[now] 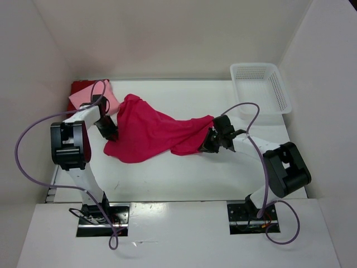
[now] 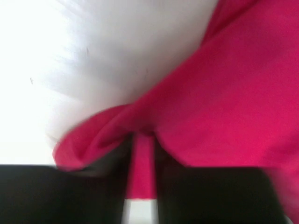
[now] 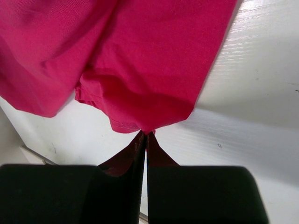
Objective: Fold and stack the t-shirts
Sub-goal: Flatten out the tshirt
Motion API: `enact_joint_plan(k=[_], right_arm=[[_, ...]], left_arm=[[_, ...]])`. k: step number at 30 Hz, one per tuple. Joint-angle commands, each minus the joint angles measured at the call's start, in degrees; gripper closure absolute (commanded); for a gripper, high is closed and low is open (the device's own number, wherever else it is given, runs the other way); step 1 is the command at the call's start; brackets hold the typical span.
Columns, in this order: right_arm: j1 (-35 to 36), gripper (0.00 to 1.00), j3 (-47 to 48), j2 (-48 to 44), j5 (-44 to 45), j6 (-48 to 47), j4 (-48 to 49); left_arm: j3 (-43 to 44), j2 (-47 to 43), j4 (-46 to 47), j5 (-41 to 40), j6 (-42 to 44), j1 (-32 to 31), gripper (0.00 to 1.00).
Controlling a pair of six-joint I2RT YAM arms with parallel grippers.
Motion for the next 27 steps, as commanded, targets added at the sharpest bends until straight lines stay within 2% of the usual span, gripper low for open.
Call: enact_joint_plan(k=[1, 3, 4, 9, 13, 16, 20, 22, 24, 26, 27], right_arm=[[-0.3, 0.95, 2.7, -0.3, 0.0, -1.0, 0.1], [-0.3, 0.95, 3.3, -0.3, 0.0, -1.0, 0.1], [-0.3, 0.95, 3.3, -0.3, 0.0, -1.0, 0.1], [-0.3, 0.95, 3.8, -1.8, -1.2, -1.5, -1.2], [-0.9, 0.95, 3.8, -5.2, -2.9, -2.1, -2.6], [-1.4, 0.95, 3.3, -5.8, -3.5, -2.7, -3.3], [-2.6, 0.95, 4.5, -5.2, -5.2, -3.9, -3.3], [-2.6, 0.95, 4.5, -4.6, -5.2, -4.4, -2.8], [-3.2, 0.95, 4.5, -4.0, -5.2, -4.4, -2.8], [-3.2, 0.95, 5.0, -4.0, -5.2, -5.0, -2.8], [-3.7, 0.95, 5.0, -4.0, -5.2, -5.0, -2.8]], left_arm=[[-0.1, 2.9, 3.7, -4.1, 1.4, -0.6, 0.83], [-0.9, 2.1, 4.3, -4.1, 0.7, -1.1, 0.97], [-1.4, -0.3, 4.3, -4.1, 0.7, -1.1, 1.00], [-6.8, -12.6, 0.9, -1.6, 0.1, -1.1, 1.00], [-9.8, -30.0, -8.4, -1.1, -3.2, -1.7, 1.00], [-7.7, -37.5, -15.6, -2.1, -5.1, -1.7, 1.00], [-2.2, -35.9, -19.6, -2.1, -5.7, -1.7, 1.00], [0.9, -31.7, -17.3, -2.7, -5.0, -1.7, 1.00], [2.5, -23.1, -17.5, 0.0, -3.1, -1.7, 0.88], [0.6, -20.7, -16.5, -0.7, -2.4, -2.9, 0.62], [-5.0, -22.5, -13.2, -1.5, -4.8, -2.4, 0.46]])
